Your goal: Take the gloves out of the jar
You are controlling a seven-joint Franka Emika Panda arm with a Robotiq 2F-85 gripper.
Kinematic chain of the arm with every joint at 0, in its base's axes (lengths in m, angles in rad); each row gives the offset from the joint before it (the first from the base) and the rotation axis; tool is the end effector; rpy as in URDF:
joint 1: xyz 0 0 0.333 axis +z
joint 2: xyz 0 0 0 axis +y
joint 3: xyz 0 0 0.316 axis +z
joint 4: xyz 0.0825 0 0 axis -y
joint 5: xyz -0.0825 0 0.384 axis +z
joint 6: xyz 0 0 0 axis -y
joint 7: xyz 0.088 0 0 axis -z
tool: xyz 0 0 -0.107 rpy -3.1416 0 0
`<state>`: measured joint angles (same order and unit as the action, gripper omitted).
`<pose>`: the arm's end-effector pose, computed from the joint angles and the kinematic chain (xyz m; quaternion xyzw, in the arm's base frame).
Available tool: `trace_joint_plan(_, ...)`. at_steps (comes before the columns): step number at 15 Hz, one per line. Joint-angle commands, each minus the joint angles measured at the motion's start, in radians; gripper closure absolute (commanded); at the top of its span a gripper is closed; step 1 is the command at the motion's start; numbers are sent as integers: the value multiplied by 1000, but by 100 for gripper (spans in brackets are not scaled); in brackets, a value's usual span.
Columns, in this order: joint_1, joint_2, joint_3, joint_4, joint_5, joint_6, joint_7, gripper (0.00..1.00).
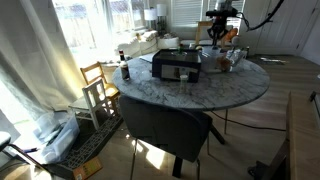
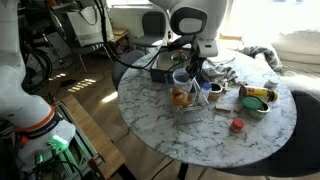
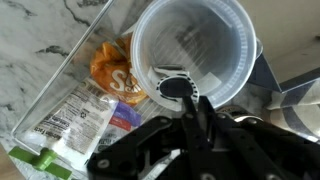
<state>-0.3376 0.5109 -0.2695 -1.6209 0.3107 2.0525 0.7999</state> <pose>0.5767 -0.3535 0.3308 -0.7192 0.6907 0.0342 0.0666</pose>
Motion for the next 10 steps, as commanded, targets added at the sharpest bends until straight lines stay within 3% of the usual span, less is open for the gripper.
trace_joint_plan(1, -26, -17, 1, 16, 29, -62, -31, 98)
trace_joint_plan(10, -78, -103, -25, 68, 72, -225, -21, 98)
